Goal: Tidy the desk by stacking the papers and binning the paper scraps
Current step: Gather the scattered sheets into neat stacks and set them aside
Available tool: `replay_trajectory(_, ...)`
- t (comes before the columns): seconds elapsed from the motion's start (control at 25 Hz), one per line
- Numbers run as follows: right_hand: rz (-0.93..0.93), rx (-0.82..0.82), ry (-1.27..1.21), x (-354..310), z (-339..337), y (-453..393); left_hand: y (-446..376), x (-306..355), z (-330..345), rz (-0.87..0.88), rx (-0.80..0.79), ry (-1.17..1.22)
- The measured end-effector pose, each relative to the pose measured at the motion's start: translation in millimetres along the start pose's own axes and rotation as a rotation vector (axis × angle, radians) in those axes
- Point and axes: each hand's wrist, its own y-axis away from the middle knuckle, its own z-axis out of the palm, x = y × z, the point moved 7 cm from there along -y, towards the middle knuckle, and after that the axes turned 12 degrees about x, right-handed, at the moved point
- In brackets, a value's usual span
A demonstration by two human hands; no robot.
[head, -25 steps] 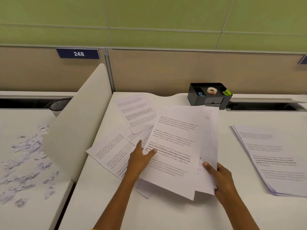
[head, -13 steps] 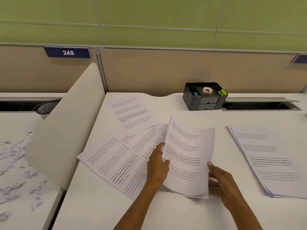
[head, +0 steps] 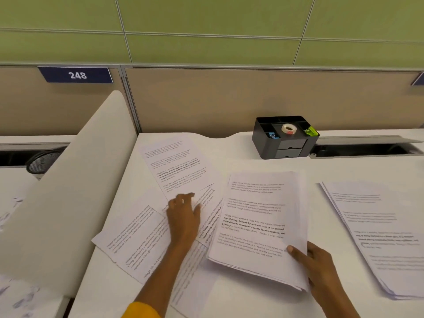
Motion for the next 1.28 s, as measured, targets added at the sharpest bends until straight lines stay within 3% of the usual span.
replay_trajectory(0.08, -0.033, -0.011, -0.066, -5.7, -1.4, -2.9, -21.3, -22.6, 6.9, 0.062, -0.003, -0.214)
replay_trajectory(0.2, -0.067, 0.013, -0.095, -6.6, -4.0, -9.3, -39.2, -44.1, 15.5, 0.117, -0.061, -0.312)
replay_trajectory(0.36, -0.068, 0.002, -0.135, -7.4, -0.3, -10.2, -39.5, -34.4, 10.0, 0.334, -0.028, -0.311)
replay_trajectory(0.52, -0.068, 0.016, -0.139, -4.4, 4.2, -11.6, -21.4, -34.8, 0.5, 0.395, -0.036, -0.179)
replay_trajectory(0.68, -0.054, -0.027, -0.144, -3.0, 10.7, -7.5, -2.9, -41.4, -18.2, 0.265, -0.033, -0.035)
replay_trajectory(0.8, -0.063, -0.028, -0.148, -5.7, 10.7, -4.3, 3.3, -46.0, -32.1, 0.136, 0.027, -0.222)
replay_trajectory(0.92, -0.072, -0.03, -0.183, -6.9, 8.1, -6.4, 7.0, -59.1, -41.9, -0.213, -0.038, -0.344)
replay_trajectory(1.12, -0.061, 0.012, -0.178, -3.3, -0.4, -8.5, 2.1, -57.6, -43.4, -0.526, -0.16, -0.127)
replay_trajectory(1.28, -0.065, -0.016, -0.182, -3.9, -0.5, -6.3, 0.3, -69.2, -50.7, -0.613, -0.08, -0.001)
